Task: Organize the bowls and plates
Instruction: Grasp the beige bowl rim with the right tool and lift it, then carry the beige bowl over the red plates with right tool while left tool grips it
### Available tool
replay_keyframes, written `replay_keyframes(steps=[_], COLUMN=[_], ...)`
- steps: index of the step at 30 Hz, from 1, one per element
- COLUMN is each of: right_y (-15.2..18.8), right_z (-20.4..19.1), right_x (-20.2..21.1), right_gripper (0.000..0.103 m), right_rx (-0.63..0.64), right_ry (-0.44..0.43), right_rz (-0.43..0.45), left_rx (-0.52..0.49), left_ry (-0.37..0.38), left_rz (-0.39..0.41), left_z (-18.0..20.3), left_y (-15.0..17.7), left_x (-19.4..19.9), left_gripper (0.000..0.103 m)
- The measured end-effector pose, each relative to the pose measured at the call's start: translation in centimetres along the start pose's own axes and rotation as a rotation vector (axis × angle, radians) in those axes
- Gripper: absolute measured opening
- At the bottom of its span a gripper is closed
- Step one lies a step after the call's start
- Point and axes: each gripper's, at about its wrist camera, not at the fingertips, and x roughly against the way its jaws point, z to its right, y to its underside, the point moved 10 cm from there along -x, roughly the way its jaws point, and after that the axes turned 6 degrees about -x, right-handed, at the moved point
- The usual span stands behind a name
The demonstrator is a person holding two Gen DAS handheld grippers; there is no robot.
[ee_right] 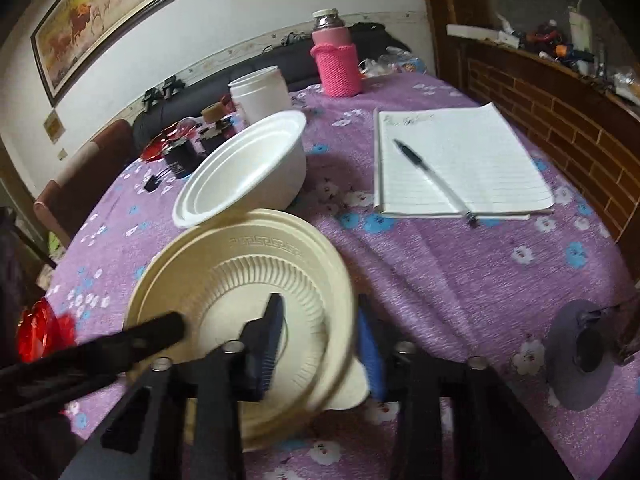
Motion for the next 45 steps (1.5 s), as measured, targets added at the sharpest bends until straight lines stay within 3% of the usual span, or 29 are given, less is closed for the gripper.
replay_keyframes(steps=[2,6,15,23,29,39,45], right_y=[0.3,0.4,0.6,1.4,3.3,6.0,6.2], right_z=[-0.4,-0.6,-2.5,-6.0,-9.0,-12.6,-17.4], right_x=[-0.1,-0.1,0.5,1.9,2.5,5.5,8.5], right_gripper=[0.018,0.018,0.017,0.017,0.017,0.017,0.017], right_rx=[0.002,-0.003,0.007,0.1,0.165,0.175,0.239], right_ry=[-0.021,-0.034,-0.139,-0.208,-0.246,-0.282,-0.321], right_rz=[-0.016,-0.014,-0.003,0.056,0.053,0.054,0.09], left_rx=[-0.028,-0.012,0.026,0.049,0.081,0.106,0.143], left_ry=[-0.026,-0.033,-0.045,-0.078,-0.109,-0.125,-0.136], left_rz=[0.012,0.01,0.035,0.081,0.112,0.191,0.293], left_z=[0.1,-0.5,-1.9,-3.9,-6.3,-8.8,-11.3], left_y=[-0.1,0.0,1.0,2.6,3.9,5.7,6.3], left_x=[0.0,0.1,2.3,5.3,7.7,13.0,18.1], left_gripper=[0.029,0.024,0.024,0.024,0.024,0.024,0.024])
